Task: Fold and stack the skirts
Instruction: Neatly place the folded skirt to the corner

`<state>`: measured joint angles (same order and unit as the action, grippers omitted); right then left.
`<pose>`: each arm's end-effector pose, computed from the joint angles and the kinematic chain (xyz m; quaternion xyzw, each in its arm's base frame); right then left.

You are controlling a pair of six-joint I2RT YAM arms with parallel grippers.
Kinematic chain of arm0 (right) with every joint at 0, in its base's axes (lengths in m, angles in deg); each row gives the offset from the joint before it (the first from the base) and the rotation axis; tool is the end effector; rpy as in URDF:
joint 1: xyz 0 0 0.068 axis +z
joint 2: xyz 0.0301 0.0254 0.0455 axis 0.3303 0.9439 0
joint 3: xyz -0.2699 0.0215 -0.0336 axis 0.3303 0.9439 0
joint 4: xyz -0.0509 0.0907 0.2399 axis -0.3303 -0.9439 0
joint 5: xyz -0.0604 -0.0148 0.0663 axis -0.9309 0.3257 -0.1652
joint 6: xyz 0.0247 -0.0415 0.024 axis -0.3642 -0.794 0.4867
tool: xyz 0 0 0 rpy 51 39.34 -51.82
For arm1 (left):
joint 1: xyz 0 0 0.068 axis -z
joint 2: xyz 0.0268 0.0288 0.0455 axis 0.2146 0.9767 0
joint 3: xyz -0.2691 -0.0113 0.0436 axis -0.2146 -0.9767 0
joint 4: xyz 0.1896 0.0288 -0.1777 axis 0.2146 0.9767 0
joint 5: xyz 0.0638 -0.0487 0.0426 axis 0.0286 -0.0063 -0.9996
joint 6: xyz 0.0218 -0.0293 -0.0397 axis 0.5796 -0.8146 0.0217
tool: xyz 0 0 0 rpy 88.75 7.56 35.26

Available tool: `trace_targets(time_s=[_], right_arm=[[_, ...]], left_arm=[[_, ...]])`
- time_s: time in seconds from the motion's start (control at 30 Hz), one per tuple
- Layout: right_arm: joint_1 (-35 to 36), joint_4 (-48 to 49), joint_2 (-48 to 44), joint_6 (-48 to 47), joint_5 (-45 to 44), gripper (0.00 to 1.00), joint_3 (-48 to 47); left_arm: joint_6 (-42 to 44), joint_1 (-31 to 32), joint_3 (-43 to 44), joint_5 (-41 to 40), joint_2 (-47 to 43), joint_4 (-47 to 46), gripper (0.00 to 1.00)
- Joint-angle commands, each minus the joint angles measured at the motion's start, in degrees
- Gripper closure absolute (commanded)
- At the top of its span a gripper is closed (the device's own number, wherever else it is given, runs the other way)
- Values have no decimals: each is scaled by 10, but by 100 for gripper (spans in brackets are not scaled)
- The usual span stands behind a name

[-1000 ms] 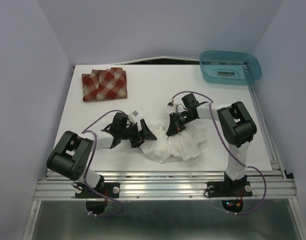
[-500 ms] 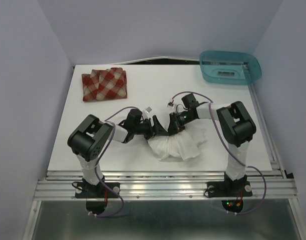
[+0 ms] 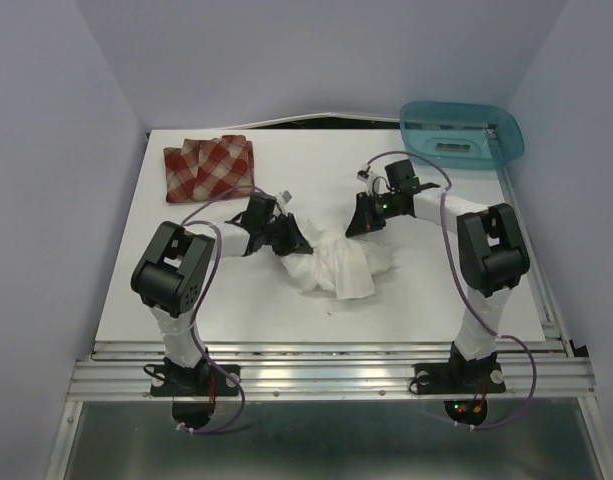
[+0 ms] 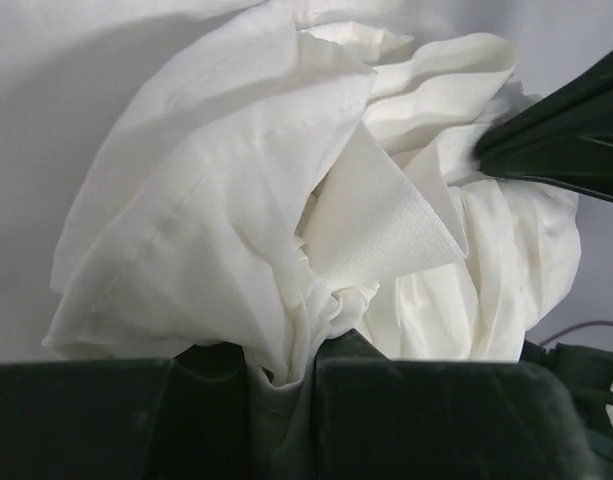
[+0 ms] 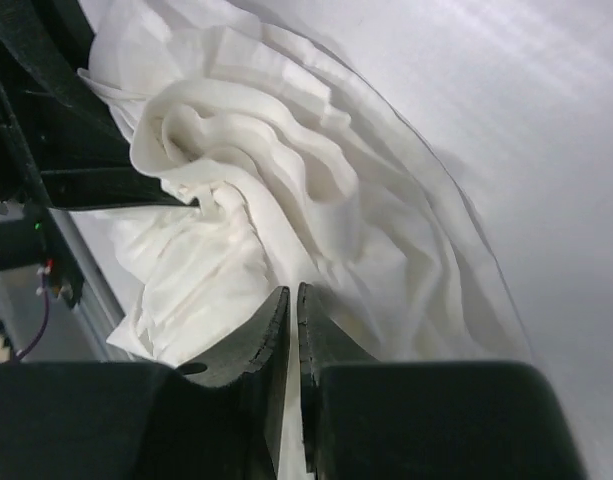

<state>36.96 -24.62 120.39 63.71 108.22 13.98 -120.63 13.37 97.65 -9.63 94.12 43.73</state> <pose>0.3724 0.1463 0.1600 -0.1936 0.8671 0.4322 0.1544 0.3097 -0.1707 0.1389 0.0187 0.8730 -0.4370 0.2158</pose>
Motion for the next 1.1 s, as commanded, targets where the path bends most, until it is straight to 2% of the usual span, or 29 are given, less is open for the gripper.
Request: trace_targets(time_s=[0.0,0.03,0.13,0.33,0.43,0.53,0.57,0.63,0.67,0.73,0.77,0.93,1.07], right_arm=[[-16,-19,-76,-35,-98,84,-60],[-22,-26,-90,-39,-109,80,-66],[-22,-47,-112,-55,-126,79,-70],[-22,-51,-138,-72,-141,75,-40],[-22,-54,-142,-76,-140,73,-33],[-22,-54,-145,-78,-140,65,-25],[-22,-55,-146,-78,-140,58,-24],[-22,-56,-144,-80,-140,52,-21],[-22,-58,-144,-80,-139,38,-20],[-22,-59,-143,-80,-138,20,-17],[-22,-59,-142,-80,-136,1,-15],[-22,-60,-131,-79,-132,0,-10],[-22,-65,-128,-82,-135,0,-11]], left_arm=[[156,-19,108,-87,-17,151,100],[213,-20,162,-103,-13,208,100],[313,-27,262,-144,9,291,100],[402,-54,433,-191,63,392,100],[430,-71,487,-208,83,412,100],[441,-94,519,-213,96,427,100],[447,-98,546,-214,100,431,100],[459,-115,580,-213,106,441,100],[462,-121,594,-213,109,446,100],[470,-133,621,-207,118,457,100],[471,-144,649,-206,125,469,100],[472,-175,727,-196,149,494,100],[473,-199,736,-185,154,491,100]])
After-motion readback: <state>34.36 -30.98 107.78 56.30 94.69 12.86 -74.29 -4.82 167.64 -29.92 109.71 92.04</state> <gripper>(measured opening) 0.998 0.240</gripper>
